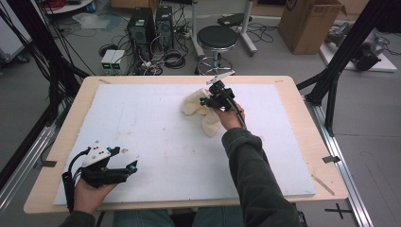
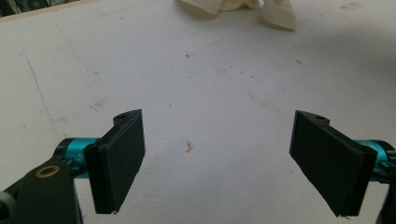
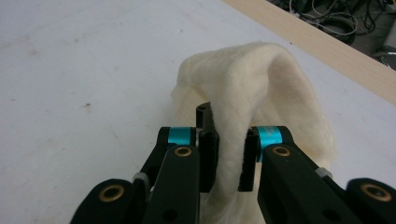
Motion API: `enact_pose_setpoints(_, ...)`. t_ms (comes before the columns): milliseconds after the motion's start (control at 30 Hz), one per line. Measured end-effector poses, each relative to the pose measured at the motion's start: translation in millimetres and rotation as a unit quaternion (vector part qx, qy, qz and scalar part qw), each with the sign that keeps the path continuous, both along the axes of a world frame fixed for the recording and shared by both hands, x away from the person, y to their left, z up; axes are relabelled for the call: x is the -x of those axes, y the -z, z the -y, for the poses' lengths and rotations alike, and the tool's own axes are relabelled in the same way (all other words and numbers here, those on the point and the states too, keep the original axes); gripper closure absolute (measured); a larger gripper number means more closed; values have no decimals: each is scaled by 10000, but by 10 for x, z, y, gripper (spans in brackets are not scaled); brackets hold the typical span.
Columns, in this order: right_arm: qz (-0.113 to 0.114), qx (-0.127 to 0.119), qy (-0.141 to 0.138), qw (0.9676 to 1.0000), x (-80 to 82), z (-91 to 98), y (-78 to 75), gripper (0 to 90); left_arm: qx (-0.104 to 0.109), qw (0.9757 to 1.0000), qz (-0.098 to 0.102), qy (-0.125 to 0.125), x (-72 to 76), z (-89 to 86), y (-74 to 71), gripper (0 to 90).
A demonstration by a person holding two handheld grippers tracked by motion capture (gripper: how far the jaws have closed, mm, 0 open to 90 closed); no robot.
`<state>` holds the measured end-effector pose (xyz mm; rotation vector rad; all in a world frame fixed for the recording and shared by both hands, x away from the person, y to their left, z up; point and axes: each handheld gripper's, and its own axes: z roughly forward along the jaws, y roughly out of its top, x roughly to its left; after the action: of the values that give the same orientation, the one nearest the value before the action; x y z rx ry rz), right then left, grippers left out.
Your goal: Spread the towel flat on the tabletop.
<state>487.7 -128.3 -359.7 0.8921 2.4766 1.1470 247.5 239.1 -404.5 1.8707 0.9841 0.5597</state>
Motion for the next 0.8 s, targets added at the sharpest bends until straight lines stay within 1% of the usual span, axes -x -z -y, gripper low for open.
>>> enact_pose_setpoints(33, -6, -32, -47, 10000, 55, 18, -67, 835, 7, 10000, -1, -10, 2, 1, 0, 187)
enact_pose_setpoints(67, -6, -32, -47, 10000, 55, 18, -67, 835, 12, 10000, -1, -14, 2, 1, 1, 187)
enact_pose_setpoints(100, 3, -91, -76, 9999, 80, 31, -98, 835, 17, 10000, 2, -16, 2, 1, 2, 187)
enact_pose_setpoints(133, -36, -139, -87, 9999, 112, 40, -133, 835, 21, 10000, -1, -18, 3, 3, 1, 187)
enact_pose_setpoints(167, -7, -165, -140, 9998, 143, 48, -168, 835, 1, 10000, 9, -16, 2, 3, 1, 187)
enact_pose_setpoints(200, 3, -238, -195, 9995, 211, 58, -233, 835, 2, 10000, 14, -12, 2, 5, 1, 187)
enact_pose_setpoints(233, 3, -238, -195, 9995, 211, 58, -233, 835, 0, 10000, 15, -3, 4, 9, 0, 187)
enact_pose_setpoints(267, 45, -299, -313, 9991, 299, 65, -310, 835, 11, 10000, 18, -4, 6, 15, -1, 187)
enact_pose_setpoints(300, 40, -296, -358, 9989, 343, 63, -341, 835, 17, 10000, 25, -8, 9, 23, 0, 187)
enact_pose_setpoints(333, 40, -296, -358, 9989, 343, 63, -341, 835, -2, 10000, 29, 8, 10, 27, -2, 187)
enact_pose_setpoints(367, 33, -293, -424, 9987, 383, 56, -367, 835, -5, 10000, 43, 26, 10, 33, -2, 187)
enact_pose_setpoints(400, -20, -295, -486, 9984, 474, 39, -411, 835, 16, 10000, 38, 22, 14, 42, -1, 187)
enact_pose_setpoints(433, -20, -295, -486, 9984, 474, 39, -411, 835, 0, 10000, 45, 37, 17, 45, -3, 187)
enact_pose_setpoints(467, -17, -244, -594, 9979, 571, 16, -457, 835, 3, 10000, 49, 39, 21, 50, -4, 187)
enact_pose_setpoints(500, -17, -244, -594, 9979, 571, 16, -457, 835, -3, 10000, 57, 51, 23, 51, -6, 187)
enact_pose_setpoints(533, 2, -251, -697, 9972, 671, -3, -500, 835, 7, 10000, 68, 45, 26, 54, -7, 187)
enact_pose_setpoints(567, 16, -258, -757, 9968, 719, -14, -520, 835, 7, 10000, 62, 63, 30, 52, -9, 187)
enact_pose_setpoints(600, 16, -258, -757, 9968, 719, -14, -520, 835, -15, 10000, 67, 69, 31, 52, -11, 187)
enact_pose_setpoints(667, -5, -273, -838, 9961, 819, -30, -560, 835, -6, 9999, 75, 71, 31, 55, -12, 187)
enact_pose_setpoints(700, -3, -291, -936, 9952, 902, -50, -590, 835, 9, 9999, 71, 76, 33, 58, -12, 188)
enact_pose_setpoints(733, -3, -291, -936, 9952, 902, -50, -590, 835, 18, 9999, 77, 78, 34, 60, -12, 188)
enact_pose_setpoints(800, -43, -331, -1039, 9940, 989, -77, -618, 835, 13, 9999, 93, 104, 37, 61, -14, 187)
